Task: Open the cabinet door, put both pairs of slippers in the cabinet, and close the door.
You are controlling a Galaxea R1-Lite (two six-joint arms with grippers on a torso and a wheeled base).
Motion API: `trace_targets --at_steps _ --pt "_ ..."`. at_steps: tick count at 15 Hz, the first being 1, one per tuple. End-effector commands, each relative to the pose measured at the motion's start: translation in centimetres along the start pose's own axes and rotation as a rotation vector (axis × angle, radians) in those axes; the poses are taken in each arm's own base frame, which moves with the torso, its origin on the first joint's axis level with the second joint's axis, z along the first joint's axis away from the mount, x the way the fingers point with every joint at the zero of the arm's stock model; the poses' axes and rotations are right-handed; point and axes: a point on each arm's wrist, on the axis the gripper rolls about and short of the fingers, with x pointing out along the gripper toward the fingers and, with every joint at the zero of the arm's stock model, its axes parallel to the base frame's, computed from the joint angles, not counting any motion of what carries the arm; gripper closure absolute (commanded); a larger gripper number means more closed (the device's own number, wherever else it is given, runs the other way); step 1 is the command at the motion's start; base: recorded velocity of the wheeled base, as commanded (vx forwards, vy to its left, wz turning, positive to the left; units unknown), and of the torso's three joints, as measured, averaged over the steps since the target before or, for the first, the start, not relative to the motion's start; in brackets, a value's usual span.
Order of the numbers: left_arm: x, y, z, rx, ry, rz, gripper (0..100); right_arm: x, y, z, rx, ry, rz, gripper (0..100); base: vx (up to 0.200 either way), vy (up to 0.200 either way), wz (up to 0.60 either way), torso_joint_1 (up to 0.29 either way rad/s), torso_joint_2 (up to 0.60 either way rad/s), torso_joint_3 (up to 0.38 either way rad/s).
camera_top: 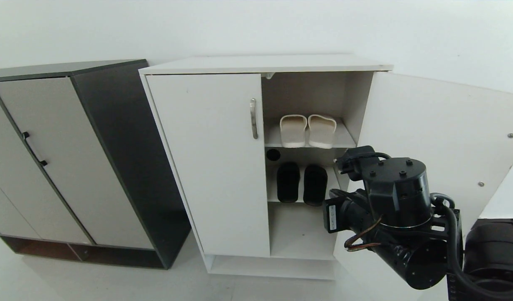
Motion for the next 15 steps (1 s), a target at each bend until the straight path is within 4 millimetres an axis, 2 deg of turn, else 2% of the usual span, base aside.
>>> trace_targets --at_steps 1,3,8,10,15 --pt "0.01 0.00 0.00 0.000 0.001 0.002 100 0.08 -0.03 -0.35 -0.006 0.005 0.000 100 -0.200 0.000 0.00 0.007 0.01 0.007" --pt "0.01 0.00 0.00 0.000 0.001 0.000 100 -0.02 -0.15 -0.47 -0.006 0.010 0.010 100 -0.200 0.000 0.00 0.002 0.00 0.007" --pt "0.01 0.00 0.00 0.000 0.001 0.000 100 -0.22 -0.83 -0.93 -0.011 0.020 0.034 100 0.000 0.000 0.00 0.000 0.00 0.000" --pt "0.01 0.00 0.00 0.000 0.001 0.000 100 -0.20 -0.86 -0.90 -0.010 0.018 0.033 100 0.000 0.000 -0.60 0.002 0.00 0.000" --pt "0.01 0.00 0.00 -0.002 0.001 0.000 100 -0.02 -0.97 -1.24 -0.017 0.029 0.028 100 0.000 0.000 0.00 0.001 0.04 0.031"
